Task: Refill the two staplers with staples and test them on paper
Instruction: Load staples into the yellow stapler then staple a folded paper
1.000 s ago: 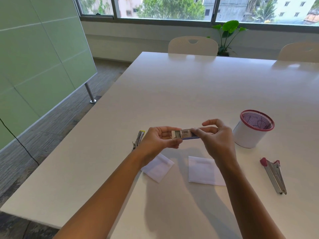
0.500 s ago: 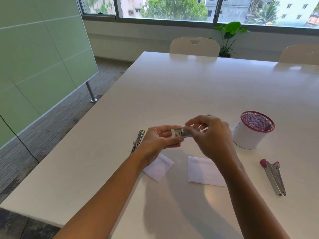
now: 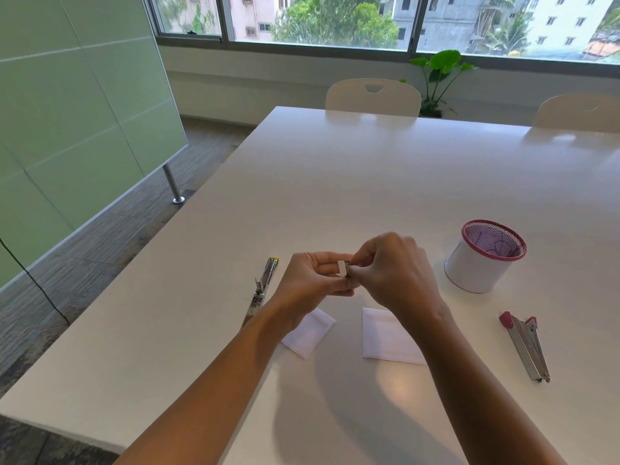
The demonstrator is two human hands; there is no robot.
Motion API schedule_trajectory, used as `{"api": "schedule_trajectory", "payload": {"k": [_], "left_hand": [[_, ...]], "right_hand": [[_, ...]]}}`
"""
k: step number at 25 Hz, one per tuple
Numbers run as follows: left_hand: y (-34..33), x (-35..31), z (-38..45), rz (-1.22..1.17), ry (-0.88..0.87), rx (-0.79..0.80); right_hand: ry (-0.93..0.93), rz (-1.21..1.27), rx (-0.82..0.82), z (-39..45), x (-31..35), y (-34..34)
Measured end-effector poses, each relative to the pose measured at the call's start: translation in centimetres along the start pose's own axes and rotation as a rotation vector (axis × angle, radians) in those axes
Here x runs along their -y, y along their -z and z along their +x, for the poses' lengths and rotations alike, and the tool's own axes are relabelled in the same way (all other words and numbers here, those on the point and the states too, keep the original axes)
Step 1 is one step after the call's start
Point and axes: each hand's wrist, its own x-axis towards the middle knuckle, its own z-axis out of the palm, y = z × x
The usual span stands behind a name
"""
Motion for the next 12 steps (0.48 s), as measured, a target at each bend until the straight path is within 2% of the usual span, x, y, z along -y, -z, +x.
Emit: {"api": "schedule_trajectory", "payload": {"k": [12], "left_hand": [[-0.01,0.21,-0.03,0.078,0.024,-0.025]], "right_hand": [[-0.039,-0.057,0.042,0.28,0.02,-0.47]]}}
